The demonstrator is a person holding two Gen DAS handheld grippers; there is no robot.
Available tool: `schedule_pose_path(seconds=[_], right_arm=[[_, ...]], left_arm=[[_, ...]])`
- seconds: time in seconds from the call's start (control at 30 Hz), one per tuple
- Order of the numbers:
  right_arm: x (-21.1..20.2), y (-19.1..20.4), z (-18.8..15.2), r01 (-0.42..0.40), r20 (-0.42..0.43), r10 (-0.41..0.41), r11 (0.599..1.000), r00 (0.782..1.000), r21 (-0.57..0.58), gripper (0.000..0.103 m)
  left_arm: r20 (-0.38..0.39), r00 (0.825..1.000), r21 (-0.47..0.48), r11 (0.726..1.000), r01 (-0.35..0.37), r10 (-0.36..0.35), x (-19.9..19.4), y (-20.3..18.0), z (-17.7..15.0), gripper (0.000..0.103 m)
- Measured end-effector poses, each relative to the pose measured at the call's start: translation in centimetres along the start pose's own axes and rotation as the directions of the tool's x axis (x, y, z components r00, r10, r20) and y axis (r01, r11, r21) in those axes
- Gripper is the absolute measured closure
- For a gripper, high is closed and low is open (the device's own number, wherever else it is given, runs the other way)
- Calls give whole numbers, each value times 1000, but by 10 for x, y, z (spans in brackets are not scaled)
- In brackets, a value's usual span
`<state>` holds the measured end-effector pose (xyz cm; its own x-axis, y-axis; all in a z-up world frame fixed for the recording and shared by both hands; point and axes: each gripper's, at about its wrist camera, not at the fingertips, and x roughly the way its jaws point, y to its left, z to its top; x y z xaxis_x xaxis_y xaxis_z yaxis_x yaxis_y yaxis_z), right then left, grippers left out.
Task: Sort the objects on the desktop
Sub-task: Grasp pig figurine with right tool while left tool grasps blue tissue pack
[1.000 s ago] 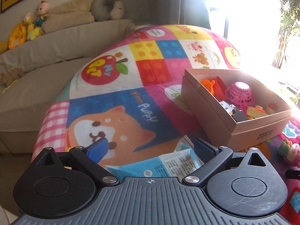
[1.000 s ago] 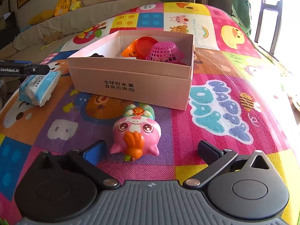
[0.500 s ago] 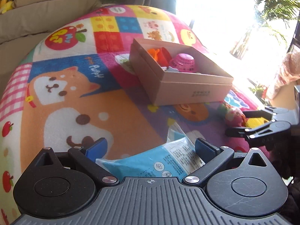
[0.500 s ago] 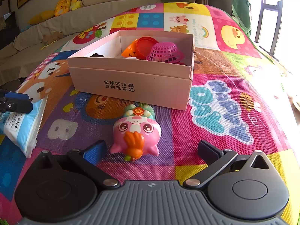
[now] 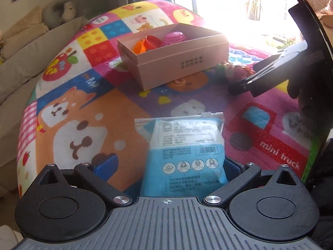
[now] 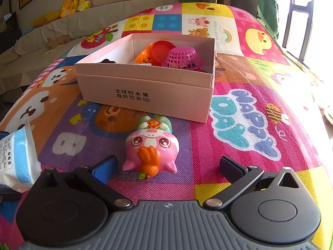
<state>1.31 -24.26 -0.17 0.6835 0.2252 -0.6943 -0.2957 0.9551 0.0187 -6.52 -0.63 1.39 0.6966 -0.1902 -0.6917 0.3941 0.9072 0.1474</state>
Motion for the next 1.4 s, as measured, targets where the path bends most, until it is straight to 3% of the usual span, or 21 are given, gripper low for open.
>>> schedule_pose_path(seconds=[0.17, 0.4, 0.47, 0.53, 0.57, 0.63, 0.73, 0.87, 1.4], right_arm=[[0, 0, 0, 0, 1, 0, 1000, 1000, -1, 0], [-2, 9, 7, -6, 35, 8, 998, 999, -64, 3], [0, 12, 12, -21, 34, 23, 997, 999, -80, 12], [3, 12, 16, -57, 3, 57, 996, 998, -67, 35], [2, 13, 17, -59, 4, 60, 996, 998, -59, 37], [0, 14, 18, -56, 2, 56, 997, 998, -59, 53], [-6, 13, 17, -73, -2, 73, 996, 997, -60, 54], [-18, 14, 13, -103, -12, 102, 992, 995, -77, 54], [-66, 5, 7, -101, 59, 107, 989, 992, -106, 54]], left_arm=[[20, 979, -51, 978, -202, 203, 20, 0, 14, 0], [-11, 994, -248, 963, -108, 108, 8, 18, 6, 0], [-10, 996, -309, 947, -87, 88, 5, 22, 4, 0], [-2, 996, -337, 937, -88, 93, 4, 21, 2, 0], [-3, 995, -340, 935, -97, 101, 5, 20, 2, 0], [-4, 994, -333, 937, -104, 109, 6, 17, 4, 5], [-19, 994, -304, 946, -110, 110, 10, 10, 8, 26], [-18, 992, -275, 953, -125, 125, 9, 1, 10, 34], [57, 993, -208, 974, -94, 108, -12, -21, 27, 41]])
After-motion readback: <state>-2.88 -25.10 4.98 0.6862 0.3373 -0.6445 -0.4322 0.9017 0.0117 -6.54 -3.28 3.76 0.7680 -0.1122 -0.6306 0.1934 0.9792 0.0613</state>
